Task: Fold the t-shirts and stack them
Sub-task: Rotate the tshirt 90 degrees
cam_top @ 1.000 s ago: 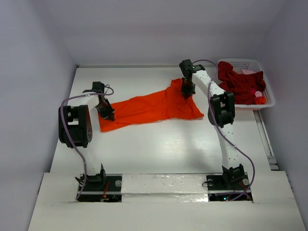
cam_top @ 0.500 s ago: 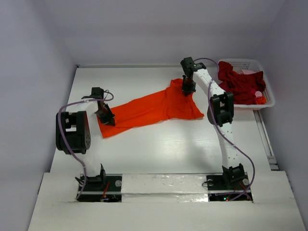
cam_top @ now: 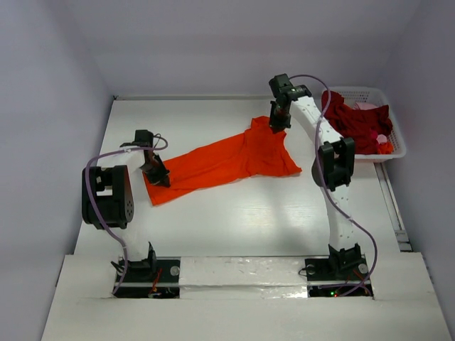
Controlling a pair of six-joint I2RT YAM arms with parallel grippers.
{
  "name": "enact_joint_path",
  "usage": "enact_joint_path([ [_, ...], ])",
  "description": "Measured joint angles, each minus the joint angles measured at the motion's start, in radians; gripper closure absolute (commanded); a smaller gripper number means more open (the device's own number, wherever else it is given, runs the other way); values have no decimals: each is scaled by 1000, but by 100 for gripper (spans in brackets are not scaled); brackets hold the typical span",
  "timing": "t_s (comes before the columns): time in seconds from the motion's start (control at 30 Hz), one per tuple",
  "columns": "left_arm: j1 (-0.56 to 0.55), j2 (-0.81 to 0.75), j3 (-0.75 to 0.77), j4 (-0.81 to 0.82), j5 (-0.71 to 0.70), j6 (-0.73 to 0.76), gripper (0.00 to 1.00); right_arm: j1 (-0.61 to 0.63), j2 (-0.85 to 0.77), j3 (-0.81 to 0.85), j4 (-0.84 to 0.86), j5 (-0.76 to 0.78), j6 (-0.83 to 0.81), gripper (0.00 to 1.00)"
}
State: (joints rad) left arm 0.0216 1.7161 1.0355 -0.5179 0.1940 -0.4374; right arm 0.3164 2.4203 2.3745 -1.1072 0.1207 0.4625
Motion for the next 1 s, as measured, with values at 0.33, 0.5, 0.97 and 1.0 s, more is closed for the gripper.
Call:
enact_joint_path([
  [0.33, 0, 3, 53, -22, -3, -1, 100, 132, -206, -322, 126, -85, 48, 100],
  [0.5, 0, 3, 80, -28, -4, 0, 100, 130, -172, -394, 139, -99, 69, 100],
  [0.97, 0, 2, 53, -37, -15, 2, 100, 116, -107, -260, 128, -11, 64, 100],
  [1.0, 0, 2, 53, -38, -15, 2, 100, 116, -105, -260, 124, -12, 64, 100],
])
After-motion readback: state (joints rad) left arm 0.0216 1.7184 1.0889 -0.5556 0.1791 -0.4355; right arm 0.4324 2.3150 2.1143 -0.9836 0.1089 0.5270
